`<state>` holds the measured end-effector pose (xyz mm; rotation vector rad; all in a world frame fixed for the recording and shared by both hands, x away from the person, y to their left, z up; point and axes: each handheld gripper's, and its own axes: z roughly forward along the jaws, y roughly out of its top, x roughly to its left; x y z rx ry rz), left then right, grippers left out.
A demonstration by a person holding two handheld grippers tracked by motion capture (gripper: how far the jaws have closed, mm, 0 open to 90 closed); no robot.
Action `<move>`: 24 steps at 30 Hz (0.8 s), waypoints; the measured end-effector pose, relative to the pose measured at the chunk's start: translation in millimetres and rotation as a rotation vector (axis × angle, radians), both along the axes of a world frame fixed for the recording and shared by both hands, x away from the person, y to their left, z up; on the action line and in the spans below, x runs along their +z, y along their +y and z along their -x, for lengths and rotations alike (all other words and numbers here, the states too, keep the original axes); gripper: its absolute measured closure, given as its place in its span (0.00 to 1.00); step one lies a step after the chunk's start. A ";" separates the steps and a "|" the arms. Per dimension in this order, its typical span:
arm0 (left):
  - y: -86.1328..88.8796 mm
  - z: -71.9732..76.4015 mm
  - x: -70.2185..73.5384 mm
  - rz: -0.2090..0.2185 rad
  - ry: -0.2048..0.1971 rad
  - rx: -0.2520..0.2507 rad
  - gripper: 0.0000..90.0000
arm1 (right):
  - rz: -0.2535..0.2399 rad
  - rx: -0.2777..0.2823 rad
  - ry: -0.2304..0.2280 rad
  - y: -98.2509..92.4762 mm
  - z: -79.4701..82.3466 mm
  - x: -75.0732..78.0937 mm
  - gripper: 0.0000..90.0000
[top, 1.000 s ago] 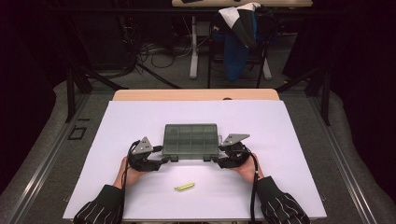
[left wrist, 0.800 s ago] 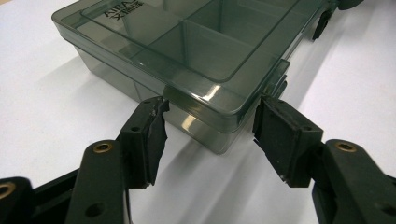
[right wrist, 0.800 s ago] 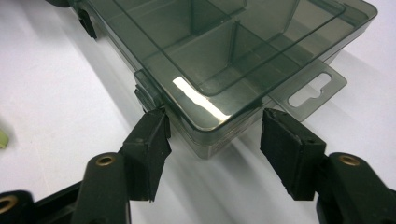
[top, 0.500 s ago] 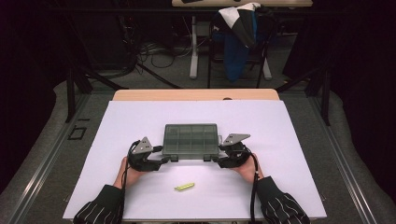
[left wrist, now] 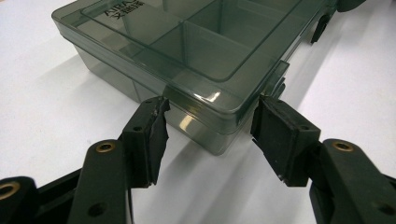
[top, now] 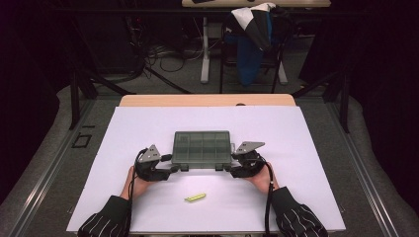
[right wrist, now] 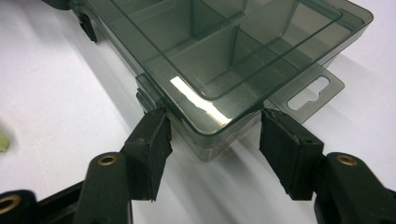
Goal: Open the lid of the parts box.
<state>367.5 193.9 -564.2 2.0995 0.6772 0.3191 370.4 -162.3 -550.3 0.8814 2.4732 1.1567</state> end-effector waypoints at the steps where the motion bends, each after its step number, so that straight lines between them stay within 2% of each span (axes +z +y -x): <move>1: 0.0 -0.3 0.2 -0.004 -0.004 -0.002 0.48 | 0.000 0.000 0.000 0.0 0.0 0.0 0.46; 9: 0.0 0.0 0.0 0.014 0.011 0.008 0.48 | -0.003 -0.006 -0.003 0.3 0.5 -0.4 0.46; 24: 0.8 -0.2 1.9 0.018 0.036 0.012 0.50 | -0.003 -0.003 -0.004 -0.5 0.7 -0.7 0.47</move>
